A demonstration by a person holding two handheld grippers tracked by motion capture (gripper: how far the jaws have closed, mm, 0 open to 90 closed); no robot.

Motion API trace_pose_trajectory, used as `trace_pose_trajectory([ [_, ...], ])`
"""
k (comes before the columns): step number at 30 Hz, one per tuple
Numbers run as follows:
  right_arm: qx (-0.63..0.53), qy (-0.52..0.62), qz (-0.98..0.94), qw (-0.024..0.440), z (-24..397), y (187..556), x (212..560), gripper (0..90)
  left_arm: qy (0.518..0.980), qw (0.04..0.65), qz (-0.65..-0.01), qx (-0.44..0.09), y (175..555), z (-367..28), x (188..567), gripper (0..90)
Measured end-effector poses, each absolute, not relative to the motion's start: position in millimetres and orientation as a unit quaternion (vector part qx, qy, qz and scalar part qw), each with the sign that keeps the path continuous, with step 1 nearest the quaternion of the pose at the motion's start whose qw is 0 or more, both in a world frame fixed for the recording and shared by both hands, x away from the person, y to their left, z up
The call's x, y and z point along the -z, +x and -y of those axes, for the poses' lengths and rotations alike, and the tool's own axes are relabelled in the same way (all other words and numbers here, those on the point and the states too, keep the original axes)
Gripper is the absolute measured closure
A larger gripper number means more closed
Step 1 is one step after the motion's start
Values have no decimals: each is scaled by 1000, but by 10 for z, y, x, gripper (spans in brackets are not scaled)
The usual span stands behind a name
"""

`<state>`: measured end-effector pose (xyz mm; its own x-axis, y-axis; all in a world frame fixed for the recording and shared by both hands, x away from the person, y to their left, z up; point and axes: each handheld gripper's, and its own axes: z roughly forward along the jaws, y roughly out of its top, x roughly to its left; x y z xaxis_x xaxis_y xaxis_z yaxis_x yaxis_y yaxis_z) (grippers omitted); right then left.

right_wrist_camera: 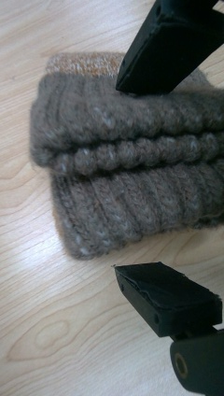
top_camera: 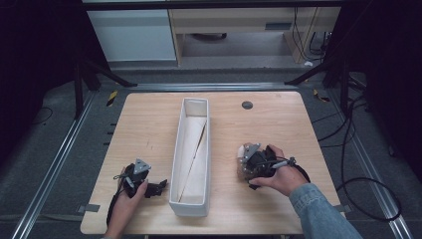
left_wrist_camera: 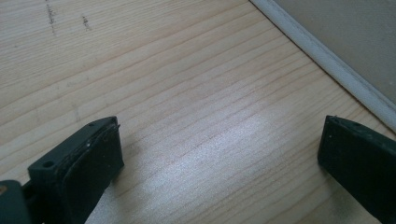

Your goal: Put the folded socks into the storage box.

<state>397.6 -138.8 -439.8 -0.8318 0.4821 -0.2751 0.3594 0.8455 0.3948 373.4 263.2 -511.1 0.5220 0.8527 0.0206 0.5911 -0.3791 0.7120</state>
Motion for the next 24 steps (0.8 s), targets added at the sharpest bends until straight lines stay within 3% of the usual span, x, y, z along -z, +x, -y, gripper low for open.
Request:
trace_pose_trajectory([
  [13, -143, 215, -945, 198, 1378, 4034, 4541, 118, 807, 332, -448, -197, 3733, -2632, 5110, 0],
  [17, -134, 206, -946, 210, 1387, 4033, 4549, 195, 807, 332, -447, -197, 3733, -2632, 5110, 0],
  [21, -145, 209, -944, 209, 1426, 4028, 4420, 356, 807, 332, -448, -197, 3733, -2632, 5111, 0],
  [24, -153, 216, -943, 202, 1447, 4026, 4367, 381, 807, 332, -447, -197, 3733, -2632, 5110, 0],
])
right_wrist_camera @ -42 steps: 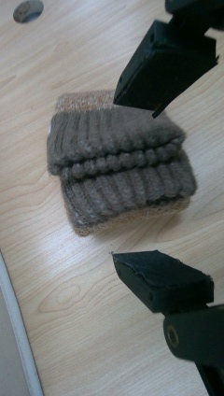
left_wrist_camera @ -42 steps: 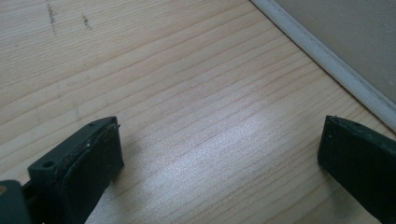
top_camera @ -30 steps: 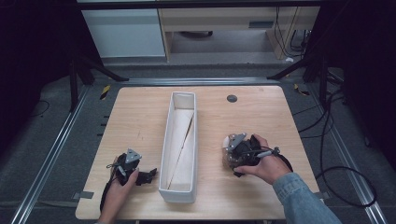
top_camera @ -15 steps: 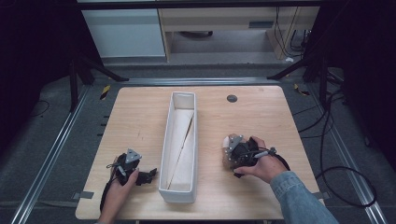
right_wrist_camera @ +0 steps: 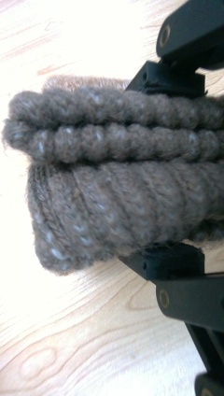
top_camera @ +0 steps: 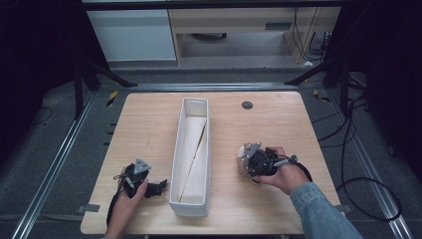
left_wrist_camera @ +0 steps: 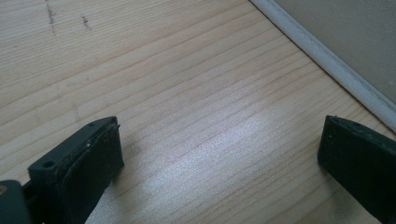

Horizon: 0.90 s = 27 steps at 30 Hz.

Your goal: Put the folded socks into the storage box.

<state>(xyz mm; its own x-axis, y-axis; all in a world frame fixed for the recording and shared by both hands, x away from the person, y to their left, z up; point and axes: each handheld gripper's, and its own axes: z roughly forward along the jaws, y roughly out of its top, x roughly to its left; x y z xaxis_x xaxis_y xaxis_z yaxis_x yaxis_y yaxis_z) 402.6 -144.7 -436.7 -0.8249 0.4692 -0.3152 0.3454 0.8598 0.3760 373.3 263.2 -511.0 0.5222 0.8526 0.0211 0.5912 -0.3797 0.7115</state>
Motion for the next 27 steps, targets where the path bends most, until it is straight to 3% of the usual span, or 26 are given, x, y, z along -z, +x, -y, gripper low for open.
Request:
trace_pose_trajectory([
  [16, -212, 222, -932, 194, 1443, 3919, 3806, 416, 808, 330, -446, -197, 3734, -2635, 5109, 0],
  [27, -232, 189, -933, 201, 1200, 3915, 3370, 420, 806, 332, -448, -198, 3732, -2631, 5111, 0],
])
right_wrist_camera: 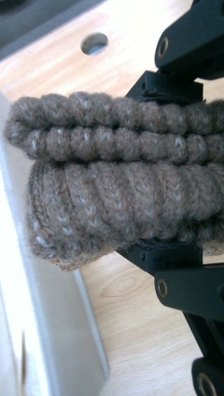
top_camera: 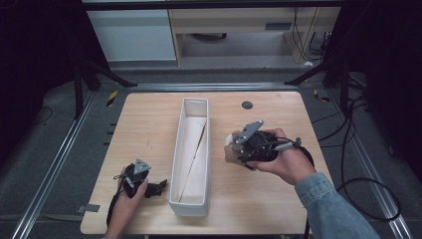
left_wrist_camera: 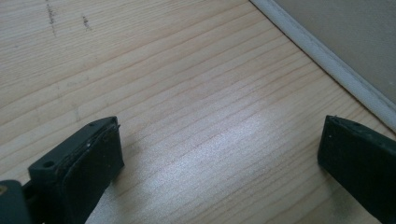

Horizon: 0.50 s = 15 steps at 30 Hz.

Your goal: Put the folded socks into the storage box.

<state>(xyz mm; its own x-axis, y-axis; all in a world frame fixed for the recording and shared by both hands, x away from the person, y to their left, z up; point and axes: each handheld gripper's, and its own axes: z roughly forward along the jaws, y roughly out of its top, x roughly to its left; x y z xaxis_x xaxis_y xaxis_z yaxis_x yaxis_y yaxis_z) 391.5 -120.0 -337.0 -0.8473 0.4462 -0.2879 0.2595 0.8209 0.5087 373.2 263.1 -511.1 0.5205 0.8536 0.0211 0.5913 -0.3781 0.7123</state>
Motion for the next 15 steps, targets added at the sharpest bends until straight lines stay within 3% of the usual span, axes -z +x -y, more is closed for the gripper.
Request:
trace_pose_trajectory([
  [15, -232, 149, -935, 222, 818, 3985, 2902, 423, 807, 331, -447, -198, 3732, -2632, 5109, 0],
])
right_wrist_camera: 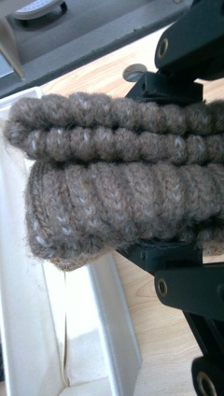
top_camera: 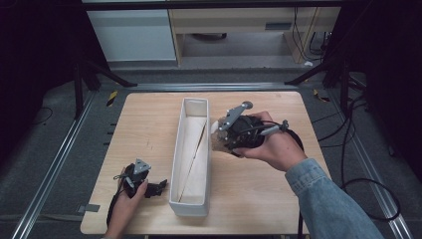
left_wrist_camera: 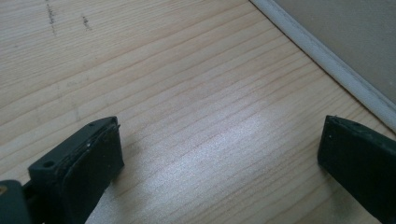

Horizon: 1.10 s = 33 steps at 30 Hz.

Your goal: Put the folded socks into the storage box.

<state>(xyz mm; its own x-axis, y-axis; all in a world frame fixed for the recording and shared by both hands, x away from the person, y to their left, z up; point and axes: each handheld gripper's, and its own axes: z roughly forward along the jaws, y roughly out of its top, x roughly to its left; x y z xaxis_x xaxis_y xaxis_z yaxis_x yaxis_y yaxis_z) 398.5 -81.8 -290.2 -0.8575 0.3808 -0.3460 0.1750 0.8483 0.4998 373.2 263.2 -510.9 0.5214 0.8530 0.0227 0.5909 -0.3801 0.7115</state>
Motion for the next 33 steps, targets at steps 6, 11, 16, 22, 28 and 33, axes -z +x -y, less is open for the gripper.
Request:
trace_pose_trajectory([
  [6, -229, 135, -938, 223, 684, 3981, 2826, 424, 807, 331, -447, -198, 3733, -2632, 5109, 0],
  [11, -227, 124, -939, 225, 529, 3955, 2757, 424, 805, 333, -449, -198, 3732, -2629, 5112, 0],
  [16, -226, 113, -942, 222, 403, 3937, 2724, 424, 805, 333, -449, -198, 3732, -2629, 5112, 0],
  [22, -223, 98, -944, 222, 291, 3902, 2737, 424, 807, 331, -447, -197, 3733, -2633, 5108, 0],
  [28, -221, 86, -946, 222, 187, 3854, 2748, 424, 808, 330, -447, -196, 3733, -2634, 5107, 0],
  [33, -220, 79, -948, 217, 105, 3818, 2751, 424, 808, 330, -447, -196, 3733, -2634, 5107, 0],
])
